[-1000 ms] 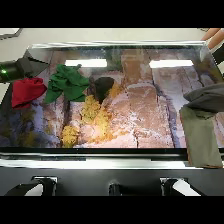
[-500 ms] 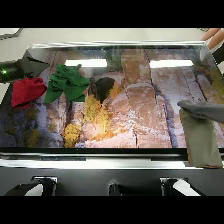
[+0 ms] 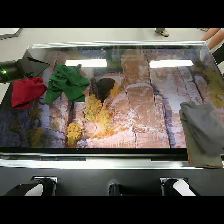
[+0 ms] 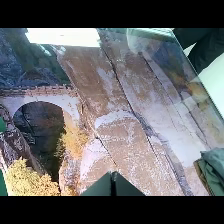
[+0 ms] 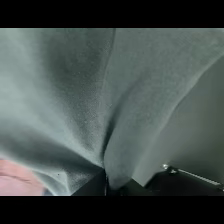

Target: Fold the shirts.

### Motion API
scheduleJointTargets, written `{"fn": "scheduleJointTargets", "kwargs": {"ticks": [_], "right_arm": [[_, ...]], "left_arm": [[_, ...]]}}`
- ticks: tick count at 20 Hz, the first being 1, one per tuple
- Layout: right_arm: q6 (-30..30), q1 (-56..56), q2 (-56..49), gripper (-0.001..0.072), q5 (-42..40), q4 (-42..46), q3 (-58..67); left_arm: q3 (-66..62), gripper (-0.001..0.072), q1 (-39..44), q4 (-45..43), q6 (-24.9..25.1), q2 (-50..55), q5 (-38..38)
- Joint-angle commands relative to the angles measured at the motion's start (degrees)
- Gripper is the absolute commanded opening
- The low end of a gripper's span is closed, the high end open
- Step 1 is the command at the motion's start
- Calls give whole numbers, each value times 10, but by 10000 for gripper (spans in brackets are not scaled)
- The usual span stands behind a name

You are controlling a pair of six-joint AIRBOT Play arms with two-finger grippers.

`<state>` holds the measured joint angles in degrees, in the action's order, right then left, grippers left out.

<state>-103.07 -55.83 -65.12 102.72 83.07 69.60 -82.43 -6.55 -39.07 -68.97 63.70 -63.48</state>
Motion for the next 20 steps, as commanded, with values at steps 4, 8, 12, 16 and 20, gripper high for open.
{"fn": "scheduleJointTargets", "kwargs": {"ticks": [4, 8, 12, 16, 20], "right_arm": [[4, 0, 14, 328, -80, 55, -139], [76, 0, 14, 651, -152, 53, -56], [132, 63, 14, 648, -313, -25, 151], [110, 317, 5, 637, -339, -22, 192], [18, 544, -83, 638, -214, -32, 138]], "left_arm": [[0, 36, 0, 0, 0, 0, 0], [-1, 35, 0, 0, 0, 0, 18], [-58, 32, 22, -155, -39, 22, 85], [-92, 35, 115, -602, -236, 95, 12], [6, 710, 127, -520, -269, 153, -163]]}}
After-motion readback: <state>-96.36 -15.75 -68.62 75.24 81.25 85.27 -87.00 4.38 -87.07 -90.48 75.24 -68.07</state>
